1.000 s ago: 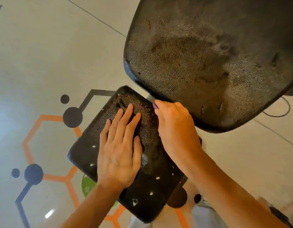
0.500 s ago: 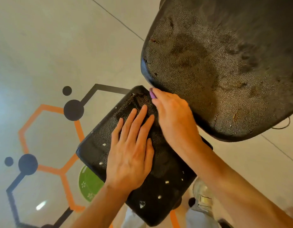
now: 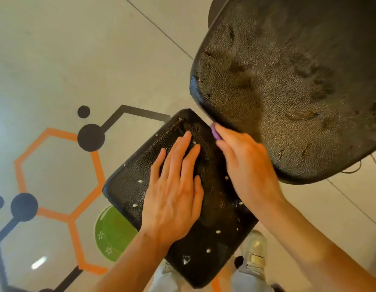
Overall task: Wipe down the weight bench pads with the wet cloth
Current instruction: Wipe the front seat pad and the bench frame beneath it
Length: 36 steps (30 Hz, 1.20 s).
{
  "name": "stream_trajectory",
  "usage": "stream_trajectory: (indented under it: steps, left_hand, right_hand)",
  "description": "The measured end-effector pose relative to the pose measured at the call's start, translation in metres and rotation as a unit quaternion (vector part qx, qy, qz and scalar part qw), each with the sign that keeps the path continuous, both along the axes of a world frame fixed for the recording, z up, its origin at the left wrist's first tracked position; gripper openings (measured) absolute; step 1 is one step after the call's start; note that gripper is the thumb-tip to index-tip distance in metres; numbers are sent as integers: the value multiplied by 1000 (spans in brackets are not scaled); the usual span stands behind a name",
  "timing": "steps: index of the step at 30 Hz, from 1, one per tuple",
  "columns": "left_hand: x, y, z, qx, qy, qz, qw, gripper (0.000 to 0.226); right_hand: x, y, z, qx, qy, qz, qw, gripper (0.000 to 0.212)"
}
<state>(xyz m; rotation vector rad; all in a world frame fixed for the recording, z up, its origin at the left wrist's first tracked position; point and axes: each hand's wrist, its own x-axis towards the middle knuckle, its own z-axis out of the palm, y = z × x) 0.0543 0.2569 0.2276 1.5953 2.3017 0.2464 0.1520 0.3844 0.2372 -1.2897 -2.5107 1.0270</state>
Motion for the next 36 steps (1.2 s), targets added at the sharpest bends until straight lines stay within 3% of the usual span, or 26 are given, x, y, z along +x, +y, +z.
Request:
stream_trajectory:
  steps: [2,6,9,13,16,20,25,29,33,36]
  left_hand:
    - [0,0,0,1,0,2,1000,51]
    - [0,-1,0,5,-11,2,1000,54]
    - [0,0,1,10,-9,3,1000,54]
    - [0,-1,2,25,-5,2,1000,50]
    - [0,0,1,30,-7,0,1000,47]
    - [0,-1,-1,30,-2,-4,1000,47]
    - [-2,0,-1,29,5,-21,999,52]
    - [-17,-10,-3,16,3,-96,995,58]
    - [-25,-16,-5,24,18,-124,992,59]
    - [-23,-16,-5,27,7,-125,992,58]
  right_hand:
    - [5,-4,0,-3,-9,-27,1000,32]
    - [-67,14,-17,10,17,-6,1000,25]
    - [-49,14,-18,-3,39,25,999,30]
    - [41,-14,7,4,-9,-36,999,34]
    - [64,-19,18,5,-13,-74,997,33]
    - [60,-36,25,46,-21,-129,990,34]
    - [40,-59,-10,102,-66,-190,974,36]
    - [29,-87,-13,48,-33,-256,965,42]
    - [16,-183,5,65,-48,-203,976,47]
    - [33,-162,-3,80,-63,-149,984,44]
